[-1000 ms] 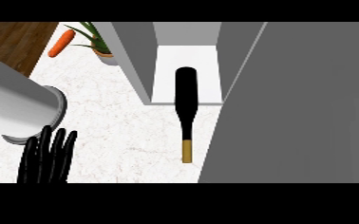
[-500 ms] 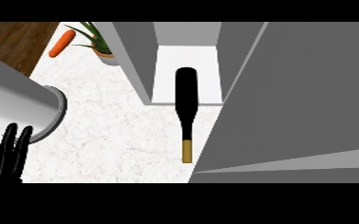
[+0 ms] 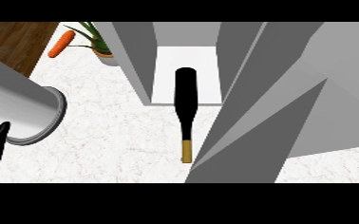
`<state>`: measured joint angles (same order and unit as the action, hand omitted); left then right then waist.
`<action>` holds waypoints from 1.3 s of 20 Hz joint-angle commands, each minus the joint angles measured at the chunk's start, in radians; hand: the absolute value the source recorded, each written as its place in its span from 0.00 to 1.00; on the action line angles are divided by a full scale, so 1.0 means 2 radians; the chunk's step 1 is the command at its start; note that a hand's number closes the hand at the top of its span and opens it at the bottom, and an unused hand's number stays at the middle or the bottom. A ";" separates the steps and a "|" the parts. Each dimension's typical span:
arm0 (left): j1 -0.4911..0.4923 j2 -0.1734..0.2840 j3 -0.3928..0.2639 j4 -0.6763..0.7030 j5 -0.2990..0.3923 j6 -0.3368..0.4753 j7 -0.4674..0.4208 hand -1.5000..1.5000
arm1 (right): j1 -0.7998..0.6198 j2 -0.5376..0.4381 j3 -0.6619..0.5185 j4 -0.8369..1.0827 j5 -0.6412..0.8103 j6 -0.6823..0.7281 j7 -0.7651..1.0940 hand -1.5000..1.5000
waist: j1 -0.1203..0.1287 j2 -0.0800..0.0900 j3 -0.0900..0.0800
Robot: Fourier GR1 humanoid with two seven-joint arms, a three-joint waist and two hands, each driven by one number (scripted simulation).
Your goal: Pick up the wine, place it into the cabinet and close the cabinet
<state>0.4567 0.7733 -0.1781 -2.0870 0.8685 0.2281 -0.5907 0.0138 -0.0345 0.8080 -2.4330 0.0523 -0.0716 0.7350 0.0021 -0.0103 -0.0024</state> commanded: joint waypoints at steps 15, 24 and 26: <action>-0.038 0.000 0.043 0.027 0.046 -0.065 0.053 0.00 | -0.259 0.013 0.050 0.091 0.020 -0.167 0.028 1.00 | 0.012 0.005 -0.001; -0.074 -0.027 0.018 0.018 0.031 -0.026 0.073 0.00 | -0.399 0.014 0.000 0.202 -0.065 -0.232 -0.013 1.00 | 0.022 0.007 0.000; -0.057 -0.020 0.039 0.030 0.047 -0.050 0.074 0.00 | -0.457 0.015 -0.069 0.242 -0.108 -0.222 0.000 1.00 | 0.026 0.007 0.000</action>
<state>0.3354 0.7335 -0.1220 -2.0363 0.9403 0.1472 -0.4578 -0.7098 -0.0712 0.7768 -2.1058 -0.0834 -0.4911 0.7342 0.0459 0.0055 -0.0033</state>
